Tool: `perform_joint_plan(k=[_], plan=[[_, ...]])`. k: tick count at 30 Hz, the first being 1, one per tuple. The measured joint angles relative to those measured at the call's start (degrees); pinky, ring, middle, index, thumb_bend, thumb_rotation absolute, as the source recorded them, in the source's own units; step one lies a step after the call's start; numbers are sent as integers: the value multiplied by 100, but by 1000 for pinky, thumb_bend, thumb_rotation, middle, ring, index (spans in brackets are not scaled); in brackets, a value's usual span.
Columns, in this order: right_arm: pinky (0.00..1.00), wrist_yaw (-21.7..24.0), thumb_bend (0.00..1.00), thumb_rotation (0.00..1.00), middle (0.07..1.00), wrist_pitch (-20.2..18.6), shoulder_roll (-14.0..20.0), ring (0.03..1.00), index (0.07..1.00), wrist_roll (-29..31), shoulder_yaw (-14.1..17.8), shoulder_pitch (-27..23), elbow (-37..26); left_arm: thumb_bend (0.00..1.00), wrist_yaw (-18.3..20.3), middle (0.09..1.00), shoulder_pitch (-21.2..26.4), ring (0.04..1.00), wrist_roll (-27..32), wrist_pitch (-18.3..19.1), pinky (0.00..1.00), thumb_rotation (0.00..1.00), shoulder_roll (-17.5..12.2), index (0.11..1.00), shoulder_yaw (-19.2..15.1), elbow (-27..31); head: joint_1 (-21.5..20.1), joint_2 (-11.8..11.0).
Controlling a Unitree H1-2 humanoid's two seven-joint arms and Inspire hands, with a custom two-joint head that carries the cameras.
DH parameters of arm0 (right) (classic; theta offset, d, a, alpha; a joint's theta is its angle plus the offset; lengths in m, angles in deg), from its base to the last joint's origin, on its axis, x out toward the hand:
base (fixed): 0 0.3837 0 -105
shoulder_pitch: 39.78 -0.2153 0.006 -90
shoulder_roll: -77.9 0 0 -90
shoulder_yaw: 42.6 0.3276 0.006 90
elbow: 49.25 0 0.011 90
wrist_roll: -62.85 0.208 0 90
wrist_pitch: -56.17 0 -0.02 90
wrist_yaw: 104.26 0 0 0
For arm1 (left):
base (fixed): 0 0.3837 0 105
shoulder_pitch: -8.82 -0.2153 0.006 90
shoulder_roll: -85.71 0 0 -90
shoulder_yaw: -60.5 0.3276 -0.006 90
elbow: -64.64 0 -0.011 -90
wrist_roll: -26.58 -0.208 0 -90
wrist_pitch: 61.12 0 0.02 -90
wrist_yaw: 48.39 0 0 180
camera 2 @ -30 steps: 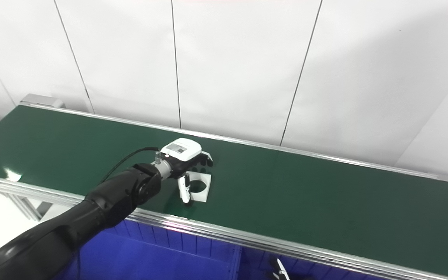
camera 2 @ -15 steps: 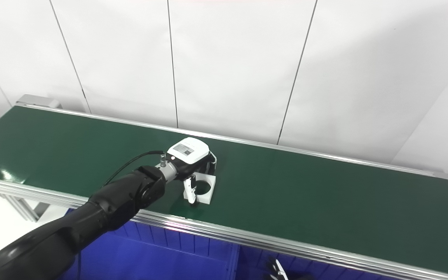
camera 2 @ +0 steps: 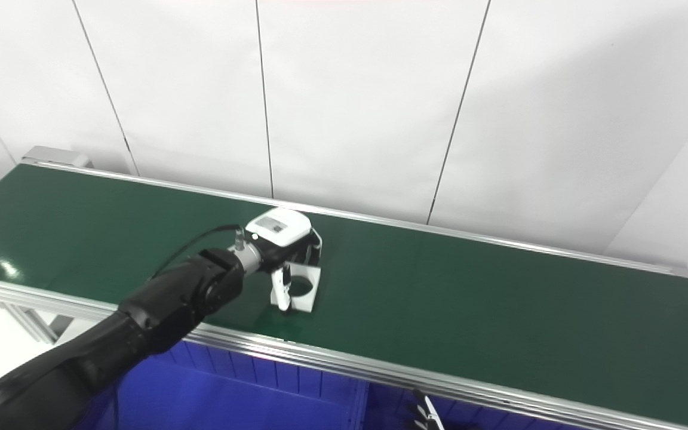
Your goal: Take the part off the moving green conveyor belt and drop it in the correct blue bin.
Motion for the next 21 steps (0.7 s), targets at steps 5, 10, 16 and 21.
perform_joint_plan(k=[5, 10, 16, 21], plan=[[765, 90, 799, 952, 899, 0, 8, 824, 978, 40, 51, 9, -27, 521, 623, 423, -2, 330, 123, 248, 260, 0, -160, 513, -332, 982, 201, 105], [778, 209, 776, 957, 898, 0, 44, 833, 985, 65, 148, 57, -174, 523, 1191, 439, -124, 374, 123, 459, 297, 0, -334, 513, -584, 2038, 396, 202], [789, 404, 789, 966, 893, 0, 93, 834, 985, 126, 314, 131, -423, 523, 1548, 433, -639, 366, 101, 577, 294, 0, -558, 503, -850, 3035, 720, 492], [775, 630, 774, 944, 889, 0, 122, 815, 977, 231, 561, 199, -649, 525, 1583, 465, -1235, 396, 41, 575, 329, 0, -772, 494, -1154, 3628, 879, 720]])
